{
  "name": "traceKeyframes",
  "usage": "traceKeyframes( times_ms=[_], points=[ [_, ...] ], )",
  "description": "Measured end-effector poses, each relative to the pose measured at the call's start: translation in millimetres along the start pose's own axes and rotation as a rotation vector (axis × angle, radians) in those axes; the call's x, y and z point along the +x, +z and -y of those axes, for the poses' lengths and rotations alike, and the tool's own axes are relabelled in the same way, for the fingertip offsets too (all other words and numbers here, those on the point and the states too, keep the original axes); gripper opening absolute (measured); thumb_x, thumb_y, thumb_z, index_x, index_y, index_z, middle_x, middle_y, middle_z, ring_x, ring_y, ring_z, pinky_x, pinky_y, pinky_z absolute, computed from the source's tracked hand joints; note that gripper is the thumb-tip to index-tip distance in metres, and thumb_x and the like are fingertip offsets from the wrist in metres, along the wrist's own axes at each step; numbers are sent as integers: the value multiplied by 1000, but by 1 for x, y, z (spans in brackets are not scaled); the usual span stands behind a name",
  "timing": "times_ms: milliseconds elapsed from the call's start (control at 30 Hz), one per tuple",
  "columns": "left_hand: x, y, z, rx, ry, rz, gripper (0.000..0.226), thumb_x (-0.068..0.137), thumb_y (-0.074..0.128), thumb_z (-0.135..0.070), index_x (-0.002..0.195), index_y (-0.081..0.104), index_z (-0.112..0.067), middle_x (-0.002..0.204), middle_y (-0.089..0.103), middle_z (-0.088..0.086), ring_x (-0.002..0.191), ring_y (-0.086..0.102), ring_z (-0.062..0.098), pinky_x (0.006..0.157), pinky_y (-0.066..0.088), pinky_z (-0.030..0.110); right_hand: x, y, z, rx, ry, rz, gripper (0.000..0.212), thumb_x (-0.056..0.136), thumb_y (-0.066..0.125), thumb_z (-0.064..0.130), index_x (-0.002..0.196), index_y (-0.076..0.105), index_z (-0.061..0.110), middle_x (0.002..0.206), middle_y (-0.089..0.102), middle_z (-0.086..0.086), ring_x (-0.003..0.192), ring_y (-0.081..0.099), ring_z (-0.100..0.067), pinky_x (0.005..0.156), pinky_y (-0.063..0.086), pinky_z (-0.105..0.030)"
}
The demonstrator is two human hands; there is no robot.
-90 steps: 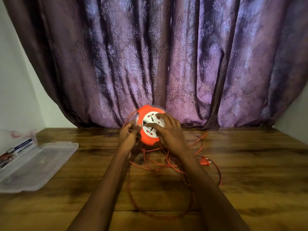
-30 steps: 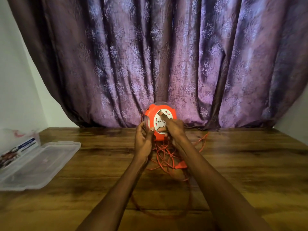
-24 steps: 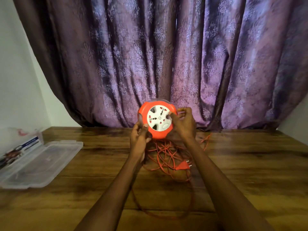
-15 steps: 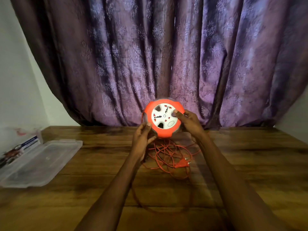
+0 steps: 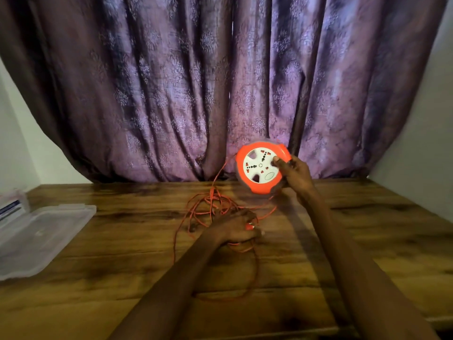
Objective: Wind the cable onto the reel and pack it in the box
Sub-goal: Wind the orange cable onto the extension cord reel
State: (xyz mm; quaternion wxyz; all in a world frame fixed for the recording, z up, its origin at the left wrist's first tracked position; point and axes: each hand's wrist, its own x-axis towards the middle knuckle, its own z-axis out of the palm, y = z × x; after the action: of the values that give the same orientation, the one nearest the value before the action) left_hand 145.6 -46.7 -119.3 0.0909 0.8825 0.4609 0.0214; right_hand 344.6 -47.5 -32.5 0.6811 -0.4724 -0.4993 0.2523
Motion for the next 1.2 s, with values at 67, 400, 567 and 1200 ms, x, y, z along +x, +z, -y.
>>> traceKeyframes(
  times_ms=[67,400,567,1200],
  points=[
    [-1,-4,15,-1,-37,-13,68,90,38,-71,153,30,-44,168,17,-14,155,17,20,115,0,70,-2,3,-7,-7,18,6,30,90,72,20,107,69,-5,96,71,-20,80,64,-21,68,56,-33],
    [-59,-29,156,45,-347,-134,47,101,34,-50,148,41,-46,164,31,-12,152,26,16,124,8,55,-21,94,-14,88,61,156,25,90,70,11,110,63,-3,83,67,-8,64,62,-2,62,52,-22],
    [-102,-34,203,177,-418,-406,35,99,46,-41,128,64,-32,137,64,3,128,57,24,108,39,37,-36,137,-9,175,41,215,29,89,71,12,113,63,-2,91,72,-5,73,68,-4,63,55,-20],
    [-145,-40,198,-597,-539,-920,25,99,56,-24,101,76,-10,99,76,15,97,70,31,86,53,38,-40,123,-36,350,86,49,39,92,69,17,123,62,-5,99,73,-3,82,69,-5,77,59,-25]
  ],
)
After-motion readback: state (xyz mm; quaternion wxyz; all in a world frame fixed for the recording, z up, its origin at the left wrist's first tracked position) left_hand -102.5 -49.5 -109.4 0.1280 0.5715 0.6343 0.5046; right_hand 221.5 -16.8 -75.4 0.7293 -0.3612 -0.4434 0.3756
